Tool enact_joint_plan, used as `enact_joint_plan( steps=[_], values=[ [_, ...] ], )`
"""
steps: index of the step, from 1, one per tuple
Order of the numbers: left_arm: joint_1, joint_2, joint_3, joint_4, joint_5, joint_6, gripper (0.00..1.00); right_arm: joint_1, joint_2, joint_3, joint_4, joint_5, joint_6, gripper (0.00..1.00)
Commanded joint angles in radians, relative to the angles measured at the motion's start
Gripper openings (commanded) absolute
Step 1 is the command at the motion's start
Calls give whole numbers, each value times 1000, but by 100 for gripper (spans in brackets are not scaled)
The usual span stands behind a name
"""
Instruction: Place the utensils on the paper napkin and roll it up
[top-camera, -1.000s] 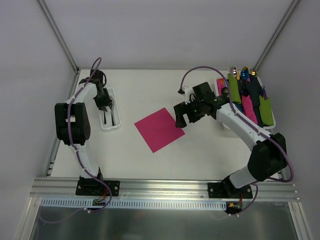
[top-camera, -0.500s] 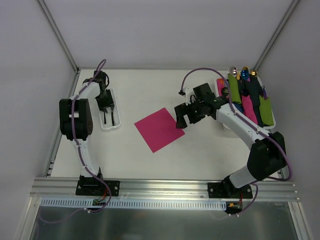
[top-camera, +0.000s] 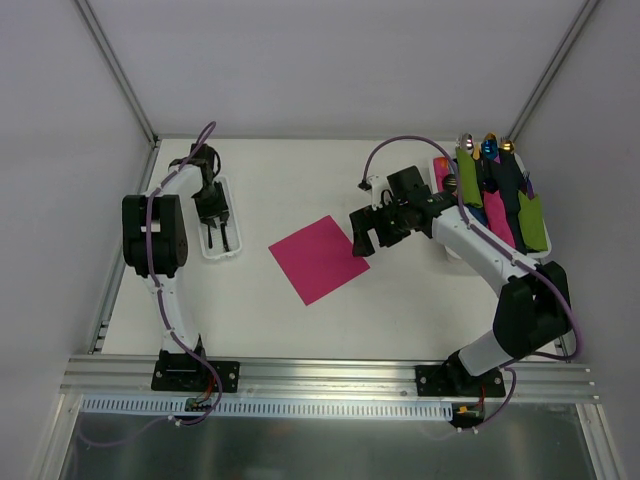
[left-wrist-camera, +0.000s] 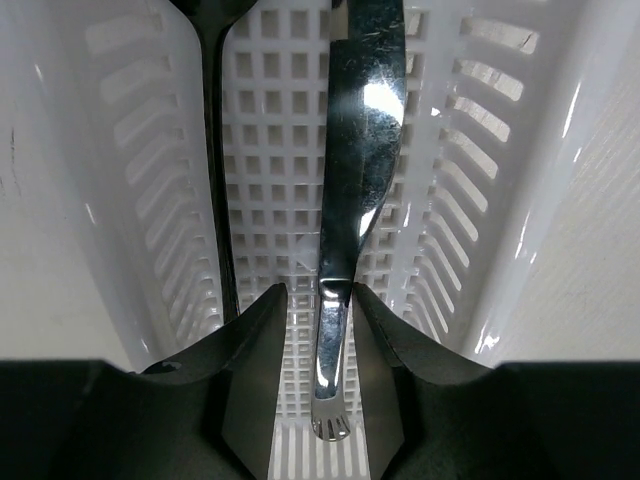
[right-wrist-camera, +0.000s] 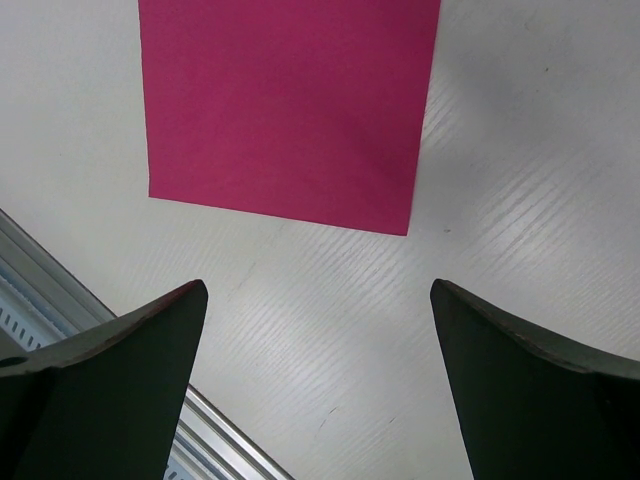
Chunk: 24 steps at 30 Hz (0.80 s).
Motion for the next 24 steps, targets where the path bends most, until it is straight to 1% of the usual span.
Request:
enact_joint_plan(
  steps=[1,5,8,12,13,17,24],
  values=[
    [-7,15,10,-15,-42,24,33,-10,-1,-1,15,-20,6,99],
    [-6,27,4,-10,-41,20,31,-14,7,-3,18,-24,6,99],
    [-7,32,-1,-7,-45,18,26,-18,10,-3,18,-29,6,99],
    [-6,12,-2,-9,-42,20,10,-22,10,-3,20,-29,6,99],
    [-6,6,-2,-9,-42,18,1,-24,11,-4,20,-30,6,99],
    [-6,-49,-8,-10,-48,17,0,-27,13,-7,20,-38,7,99],
    [-6,-232,13,-36,-68,11,0,-30,19,-1,21,-46,7,99]
  ],
)
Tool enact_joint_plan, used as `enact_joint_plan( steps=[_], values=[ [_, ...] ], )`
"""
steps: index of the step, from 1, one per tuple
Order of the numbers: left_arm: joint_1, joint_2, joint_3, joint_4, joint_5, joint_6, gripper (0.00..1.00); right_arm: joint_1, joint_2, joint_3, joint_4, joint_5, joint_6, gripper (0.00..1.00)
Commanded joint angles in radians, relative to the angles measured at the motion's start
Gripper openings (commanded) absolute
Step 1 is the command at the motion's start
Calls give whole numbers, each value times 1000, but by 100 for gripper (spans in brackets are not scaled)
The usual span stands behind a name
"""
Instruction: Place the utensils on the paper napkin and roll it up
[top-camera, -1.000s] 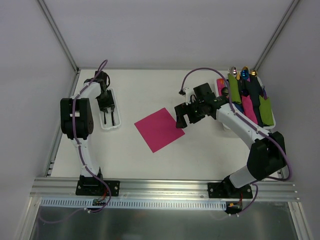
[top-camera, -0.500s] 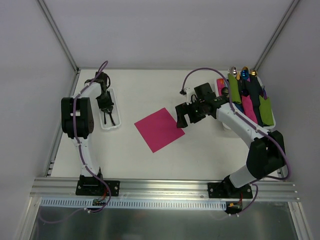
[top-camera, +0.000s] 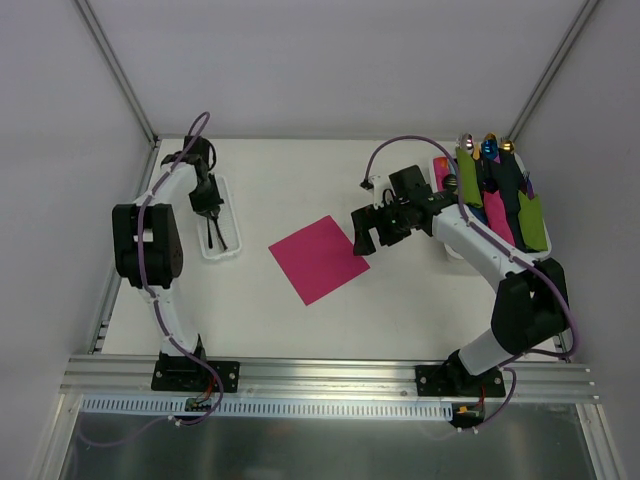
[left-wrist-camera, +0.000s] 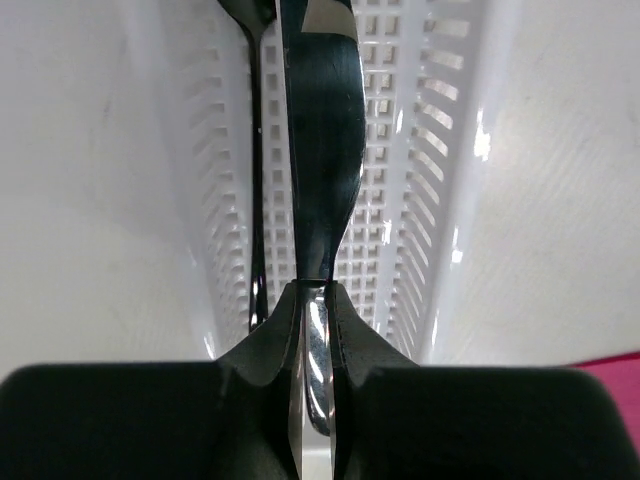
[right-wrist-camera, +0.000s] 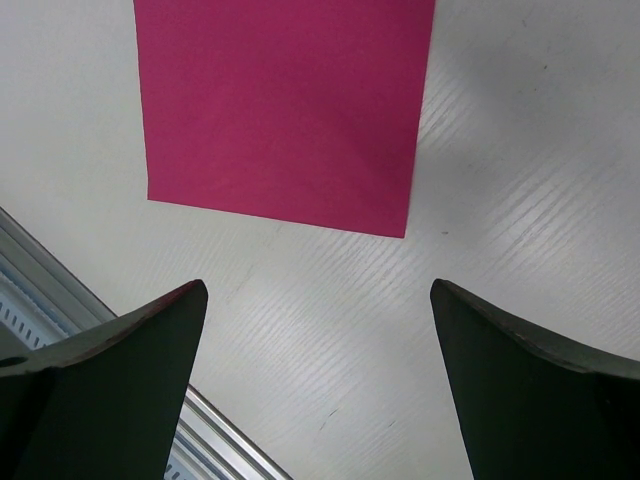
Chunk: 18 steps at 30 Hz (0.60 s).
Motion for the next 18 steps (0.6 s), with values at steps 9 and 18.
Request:
enact_joint_plan(
  steps=[9,18],
  values=[
    [-138,-270,115,-99,-2,80,0,-22,-19,12,2,-41,10,99],
    [-386,-252,60,-111,25,-9,0,-103,-56,39,-46,-90,2,99]
  ],
)
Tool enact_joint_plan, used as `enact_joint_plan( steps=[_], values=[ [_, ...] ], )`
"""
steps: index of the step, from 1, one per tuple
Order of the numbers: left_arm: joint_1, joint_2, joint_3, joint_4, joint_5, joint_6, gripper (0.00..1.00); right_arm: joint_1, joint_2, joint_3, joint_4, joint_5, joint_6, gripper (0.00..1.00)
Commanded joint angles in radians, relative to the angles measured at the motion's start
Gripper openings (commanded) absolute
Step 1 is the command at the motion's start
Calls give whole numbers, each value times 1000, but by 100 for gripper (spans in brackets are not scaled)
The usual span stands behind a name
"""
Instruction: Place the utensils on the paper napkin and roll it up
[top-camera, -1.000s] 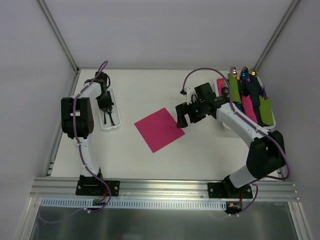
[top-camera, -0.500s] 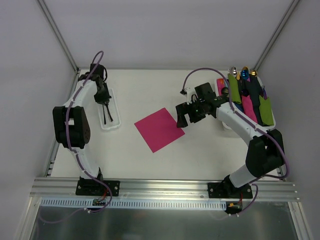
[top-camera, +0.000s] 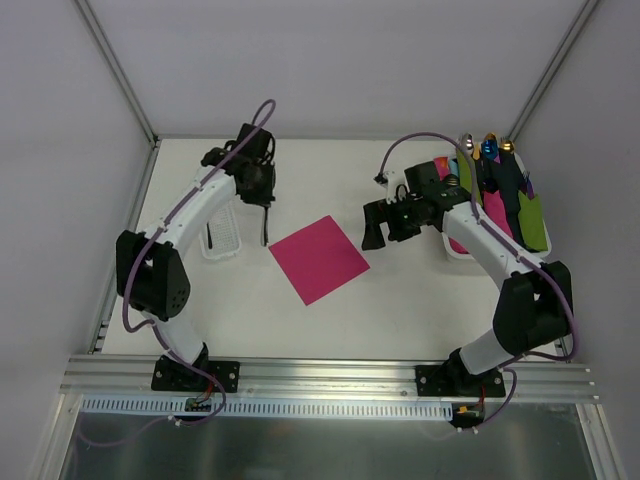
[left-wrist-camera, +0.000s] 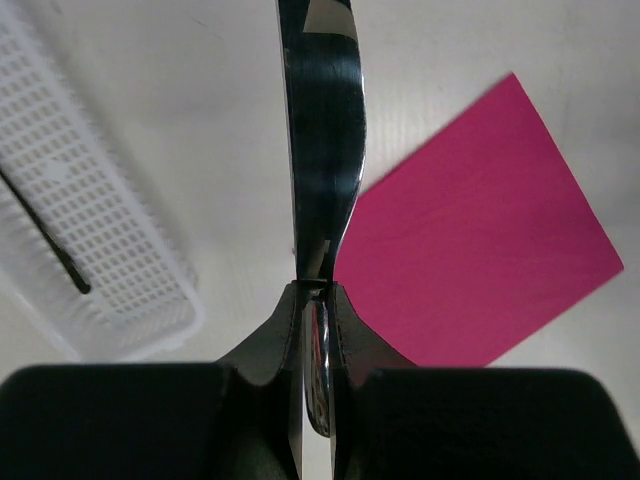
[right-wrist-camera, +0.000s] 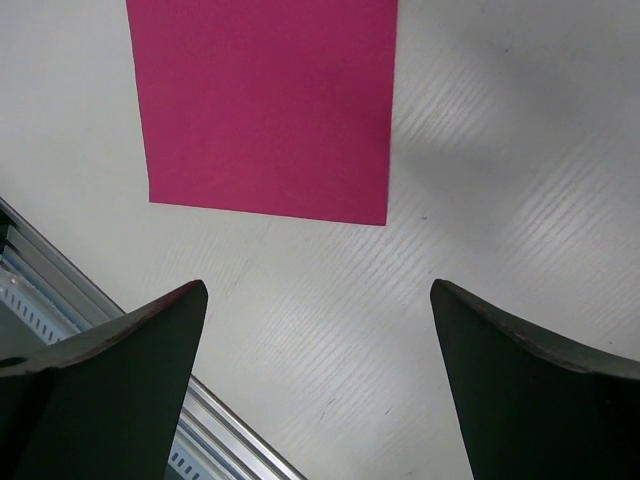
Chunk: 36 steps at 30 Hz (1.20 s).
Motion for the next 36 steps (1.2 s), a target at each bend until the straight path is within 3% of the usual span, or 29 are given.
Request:
enact_joint_plan(
  steps=[1,8,15,36],
  values=[
    [-82,18,-19,-34,20,-47,0,-39,-45,38,-24,-45,2,99],
    [-201,127,-32,-19,19,-177,0,-94,-22,52,-47,-86,-4,99],
    [-291,265,27,21,50,-211,0,-103,-23,48,-55,-99,-9,99],
    [-317,422,153,46,99,-173,0,-109,1,46,-55,-106,-1,99]
  ],
)
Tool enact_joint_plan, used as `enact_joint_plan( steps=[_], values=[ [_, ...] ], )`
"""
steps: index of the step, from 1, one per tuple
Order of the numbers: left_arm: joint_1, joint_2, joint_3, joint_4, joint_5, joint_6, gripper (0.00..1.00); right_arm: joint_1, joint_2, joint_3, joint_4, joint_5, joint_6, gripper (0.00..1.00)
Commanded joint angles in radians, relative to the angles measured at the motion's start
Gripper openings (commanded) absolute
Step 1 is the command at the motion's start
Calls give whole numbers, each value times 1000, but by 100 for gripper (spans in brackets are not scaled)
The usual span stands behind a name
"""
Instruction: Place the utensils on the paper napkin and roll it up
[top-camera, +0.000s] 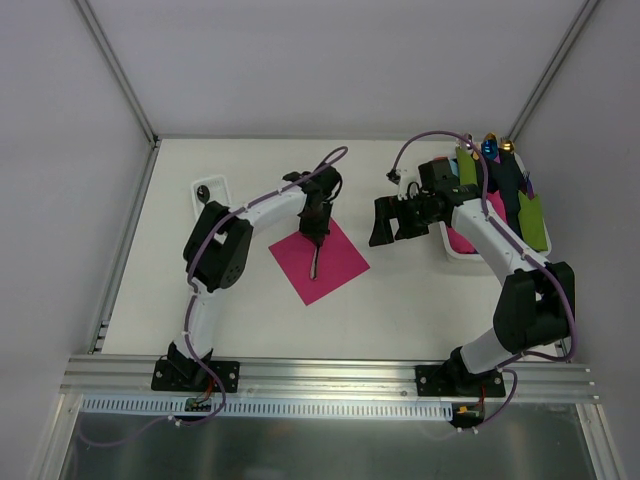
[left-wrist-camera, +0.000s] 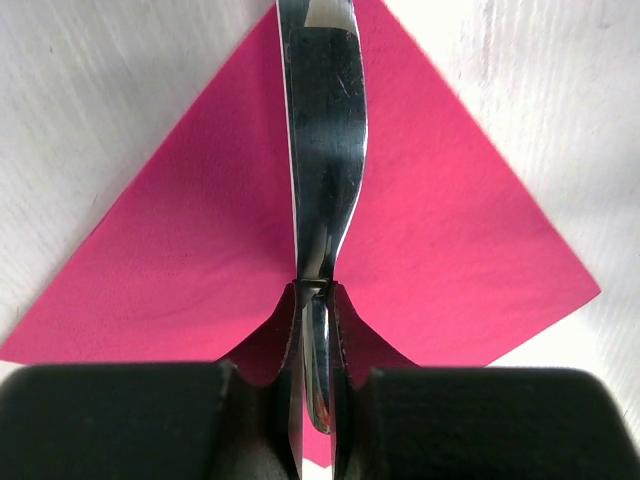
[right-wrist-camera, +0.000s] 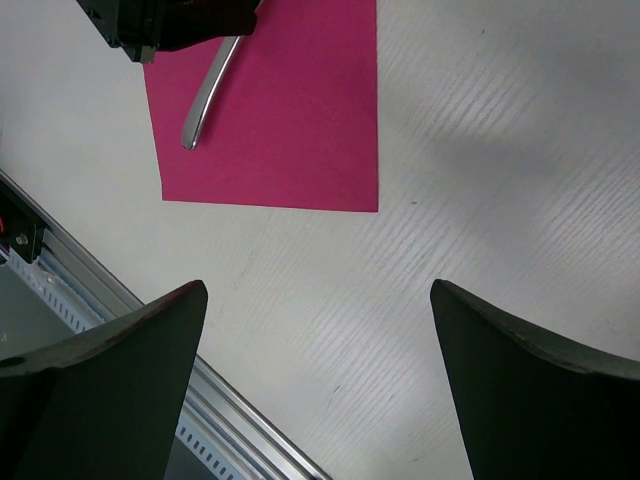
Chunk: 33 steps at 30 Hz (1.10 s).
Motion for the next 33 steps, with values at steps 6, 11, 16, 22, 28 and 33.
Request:
enact_joint_plan(
  steps=[6,11,16,22,28,33],
  values=[
    [-10,48,90,-5,20,19,0,-12,2,36,-12,-22,4,99],
    [-10,66,101,-5,15,27,0,-14,11,36,-12,-23,6,99],
    [6,83,101,-5,27,22,0,-14,16,38,-14,-20,6,99],
    [6,106,100,-5,36,16,0,-17,21,38,-12,-20,6,99],
    [7,112,91,-5,33,9,7,-18,25,38,-12,-23,6,99],
    [7,107,81,-5,20,-2,11,-20,28,36,-12,-26,11,99]
  ],
)
